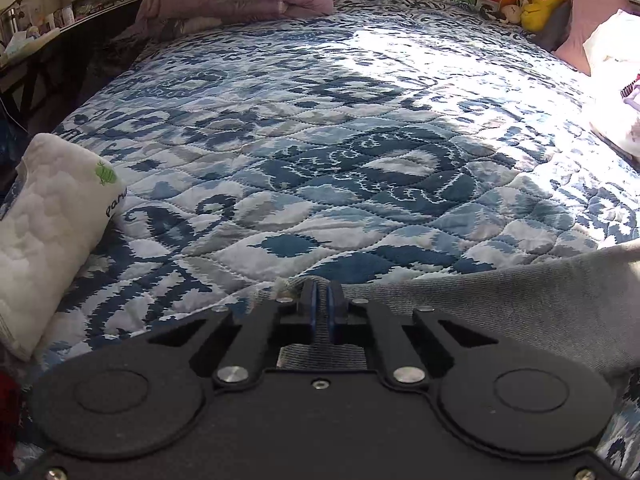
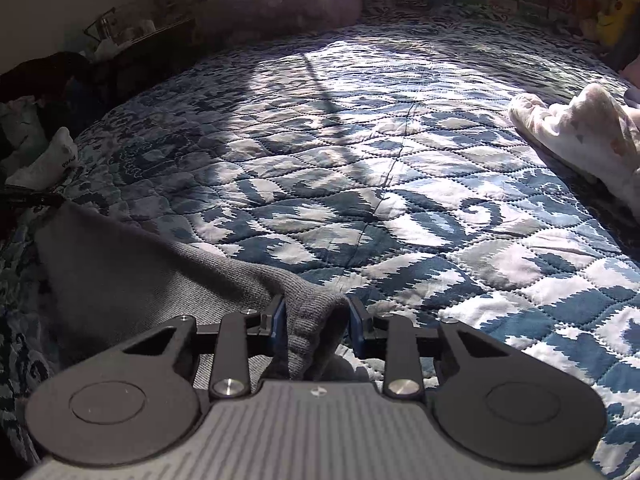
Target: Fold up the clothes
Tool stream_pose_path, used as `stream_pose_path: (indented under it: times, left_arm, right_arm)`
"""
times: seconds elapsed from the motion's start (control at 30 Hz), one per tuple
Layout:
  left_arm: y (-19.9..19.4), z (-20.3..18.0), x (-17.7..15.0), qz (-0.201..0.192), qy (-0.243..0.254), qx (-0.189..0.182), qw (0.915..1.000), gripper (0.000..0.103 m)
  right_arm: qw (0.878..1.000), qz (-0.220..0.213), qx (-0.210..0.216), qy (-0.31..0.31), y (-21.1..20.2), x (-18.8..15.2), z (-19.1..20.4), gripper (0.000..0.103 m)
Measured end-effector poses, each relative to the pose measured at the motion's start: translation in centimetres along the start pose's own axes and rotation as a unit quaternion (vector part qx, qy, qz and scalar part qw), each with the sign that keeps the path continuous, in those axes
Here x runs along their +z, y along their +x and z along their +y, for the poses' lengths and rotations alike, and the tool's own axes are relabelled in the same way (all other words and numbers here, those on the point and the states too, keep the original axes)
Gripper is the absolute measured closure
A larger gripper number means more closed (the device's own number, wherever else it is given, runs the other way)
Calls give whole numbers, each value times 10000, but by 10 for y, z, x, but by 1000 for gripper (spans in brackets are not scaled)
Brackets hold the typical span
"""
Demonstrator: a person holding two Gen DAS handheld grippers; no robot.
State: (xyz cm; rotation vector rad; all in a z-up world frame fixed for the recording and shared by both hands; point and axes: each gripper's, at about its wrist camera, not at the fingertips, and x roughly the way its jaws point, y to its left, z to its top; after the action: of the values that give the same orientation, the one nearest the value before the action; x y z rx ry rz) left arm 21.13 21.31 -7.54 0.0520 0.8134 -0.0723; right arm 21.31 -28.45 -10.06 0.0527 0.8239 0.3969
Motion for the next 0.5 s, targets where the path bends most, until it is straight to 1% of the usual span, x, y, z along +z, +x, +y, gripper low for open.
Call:
stream_pose_path:
  times: [0.23, 0.37, 0.5]
  left_arm:
    - [-51, 0, -8, -652, -105, -197, 9976, 101]
    - [-83, -4, -22, -901, -57, -246, 9956, 101]
    - [-112, -3, -43, -1101, -145, -250, 9935, 101]
  right_arm:
    - [9992, -309, 72, -244, -32, -1, 13, 76]
    - [9980, -469, 163, -396, -56, -8, 24, 77]
    - [9971, -538, 265, -475, -79, -23, 32, 77]
